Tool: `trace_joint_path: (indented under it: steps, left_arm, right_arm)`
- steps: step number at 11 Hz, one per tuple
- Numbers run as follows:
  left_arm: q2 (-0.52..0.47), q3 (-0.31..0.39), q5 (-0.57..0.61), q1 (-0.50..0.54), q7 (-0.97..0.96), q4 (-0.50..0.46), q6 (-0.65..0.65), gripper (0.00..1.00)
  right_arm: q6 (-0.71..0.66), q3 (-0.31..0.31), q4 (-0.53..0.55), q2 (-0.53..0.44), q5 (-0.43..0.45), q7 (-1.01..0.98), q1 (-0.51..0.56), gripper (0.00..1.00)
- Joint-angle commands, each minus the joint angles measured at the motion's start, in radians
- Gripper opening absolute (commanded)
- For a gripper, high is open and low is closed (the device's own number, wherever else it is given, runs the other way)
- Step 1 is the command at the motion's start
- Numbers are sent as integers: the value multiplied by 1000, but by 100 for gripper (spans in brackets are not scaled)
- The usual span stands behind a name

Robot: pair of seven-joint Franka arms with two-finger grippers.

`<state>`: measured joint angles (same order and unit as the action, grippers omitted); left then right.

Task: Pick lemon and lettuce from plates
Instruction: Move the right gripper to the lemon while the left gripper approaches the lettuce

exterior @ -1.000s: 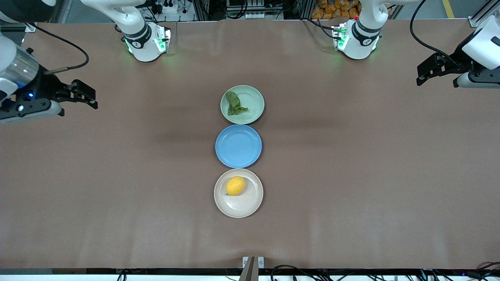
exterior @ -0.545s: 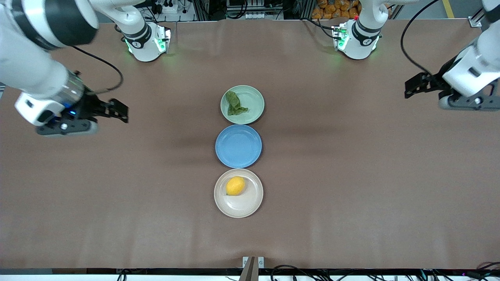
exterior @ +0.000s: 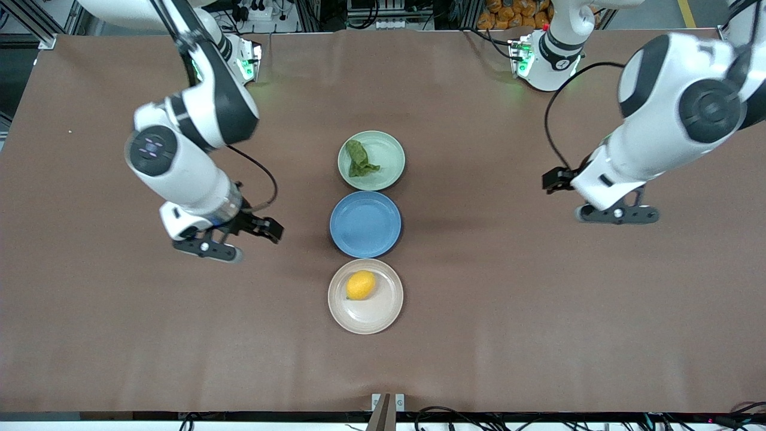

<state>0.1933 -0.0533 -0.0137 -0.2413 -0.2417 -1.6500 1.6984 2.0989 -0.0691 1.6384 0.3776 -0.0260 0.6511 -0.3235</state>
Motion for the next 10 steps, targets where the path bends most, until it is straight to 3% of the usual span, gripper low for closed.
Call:
trace_joint_path:
  steps: [1,4,5,7,10]
  left_arm:
    - [75,3,-14,-77,-73,19,12,100]
    - [66,-2,-104,-82,-96,-25,41,100]
    - [45,-14,-129,-87,-135,-86,113,100]
    - [44,-80,-129,-95,-240,-172,223,100]
    - [86,-170,-146,-107,-411,-195,248,100]
  right_arm:
    - [114,2,-104,165,14,241,-67,100]
    - [197,3,-218,303,14,421,-117,100]
    - [257,5,-224,335,12,456,-123,100]
    - [344,14,-254,400,9,533,-149,100]
    - [348,25,-397,516,8,631,-181,100]
